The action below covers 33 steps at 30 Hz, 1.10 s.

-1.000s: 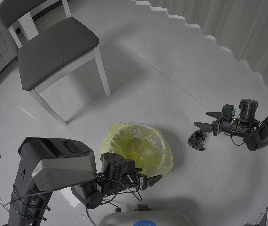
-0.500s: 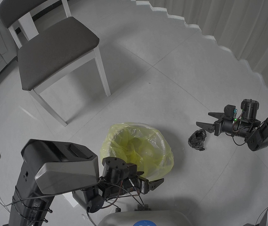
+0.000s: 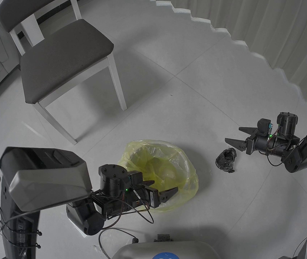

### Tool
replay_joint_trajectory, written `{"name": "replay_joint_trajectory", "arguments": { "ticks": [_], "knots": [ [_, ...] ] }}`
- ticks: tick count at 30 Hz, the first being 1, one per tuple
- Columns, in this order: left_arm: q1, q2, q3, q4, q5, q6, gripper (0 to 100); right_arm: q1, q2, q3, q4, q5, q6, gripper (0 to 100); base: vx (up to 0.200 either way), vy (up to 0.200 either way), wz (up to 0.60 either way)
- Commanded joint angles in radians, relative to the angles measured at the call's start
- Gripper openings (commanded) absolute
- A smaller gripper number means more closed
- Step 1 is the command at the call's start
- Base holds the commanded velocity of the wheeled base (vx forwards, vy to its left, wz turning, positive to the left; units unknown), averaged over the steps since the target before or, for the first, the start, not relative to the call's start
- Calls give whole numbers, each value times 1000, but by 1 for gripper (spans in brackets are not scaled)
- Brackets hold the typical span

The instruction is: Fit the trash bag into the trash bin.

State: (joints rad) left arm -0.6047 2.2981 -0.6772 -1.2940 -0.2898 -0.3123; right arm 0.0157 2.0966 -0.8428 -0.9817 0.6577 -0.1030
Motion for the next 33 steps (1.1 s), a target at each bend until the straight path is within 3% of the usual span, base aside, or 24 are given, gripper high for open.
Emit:
{"name": "replay_joint_trajectory", "arguments": {
  "ticks": [1, 11, 16, 19, 21, 24, 29, 33],
  "knots": [
    [39, -134, 38, -4, 1, 1, 100, 10, -61, 22, -2, 0, 0, 100, 0, 0, 0],
    [128, -442, 140, 4, 8, 22, 100, 35, -276, 134, 1, -9, 6, 100, 0, 0, 0],
    [206, -562, 220, 4, 34, 141, 100, 30, -452, 249, 9, -12, 6, 100, 0, 0, 0],
    [224, -620, 249, 4, 93, 160, 100, 20, -543, 310, 9, -12, 6, 100, 0, 0, 0],
    [224, -620, 249, 4, 93, 160, 100, 20, -543, 310, 9, -12, 6, 100, 0, 0, 0],
    [256, -735, 295, 12, 152, 167, 100, -20, -699, 410, 15, -13, 6, 100, 0, 0, 0],
    [330, -833, 344, 18, 158, 188, 100, -76, -854, 473, 63, -12, 12, 100, 0, 0, 0],
    [393, -956, 423, 22, 159, 199, 100, -88, -1052, 554, 113, -70, 94, 100, 0, 0, 0]
  ]
}}
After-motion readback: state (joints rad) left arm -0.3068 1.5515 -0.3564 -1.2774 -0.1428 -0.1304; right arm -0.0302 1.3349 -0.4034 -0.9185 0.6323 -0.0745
